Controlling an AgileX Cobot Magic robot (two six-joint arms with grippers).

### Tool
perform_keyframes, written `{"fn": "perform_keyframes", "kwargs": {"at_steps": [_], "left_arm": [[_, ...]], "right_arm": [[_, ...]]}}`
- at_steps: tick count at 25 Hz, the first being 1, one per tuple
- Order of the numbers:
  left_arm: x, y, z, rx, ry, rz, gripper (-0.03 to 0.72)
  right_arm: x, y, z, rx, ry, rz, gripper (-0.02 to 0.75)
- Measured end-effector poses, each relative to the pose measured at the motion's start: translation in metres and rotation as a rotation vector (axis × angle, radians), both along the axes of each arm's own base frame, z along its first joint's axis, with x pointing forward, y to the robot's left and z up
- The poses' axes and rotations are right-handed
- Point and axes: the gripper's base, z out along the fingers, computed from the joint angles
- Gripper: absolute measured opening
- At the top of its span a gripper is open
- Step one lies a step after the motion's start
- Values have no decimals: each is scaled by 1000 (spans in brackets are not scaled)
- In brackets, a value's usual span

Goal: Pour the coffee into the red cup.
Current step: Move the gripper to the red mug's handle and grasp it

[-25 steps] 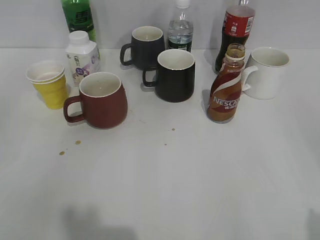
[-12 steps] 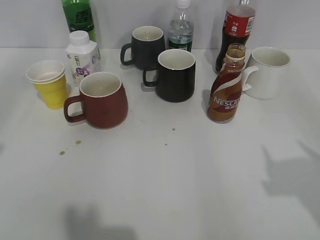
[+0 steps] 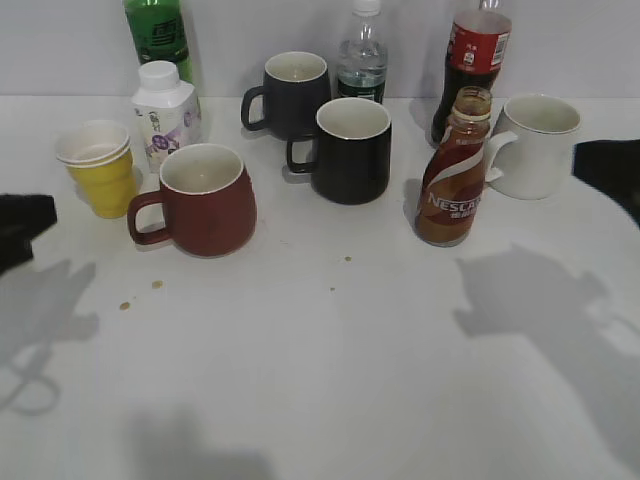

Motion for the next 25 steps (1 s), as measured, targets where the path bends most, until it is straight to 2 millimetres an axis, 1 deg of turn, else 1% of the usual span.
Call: {"fn": "perform_keyframes", "kwargs": {"at_steps": [2,4,9,12,15,17,20,25], "left_arm": [[-5,-4,-12,-9,-20,-2,239],[-5,-6,-21,3,-39,0,239],[10,-12,-42,94,-68,-6,242],[21,-16,-55,137,-100,2,256],[29,-21,-63,165,-175,-22,282],[32,-27,-68,185,-229,-78,309],[35,-31,-78,175,-226,-97,341],[39,-32,-87,168,-251,-81,351]], "right_arm": [[9,8,-7,3,9,11,508],[20,15,-17,-3,15,9,503],[41,18,-35,8,-57,-52,502],[49,19,-38,-34,-135,-61,501],[56,19,-38,-49,-199,-77,501],[59,19,-39,-51,-221,-85,501],[62,20,-44,-58,-216,-89,501],[64,21,-48,-65,-202,-88,501]]}}
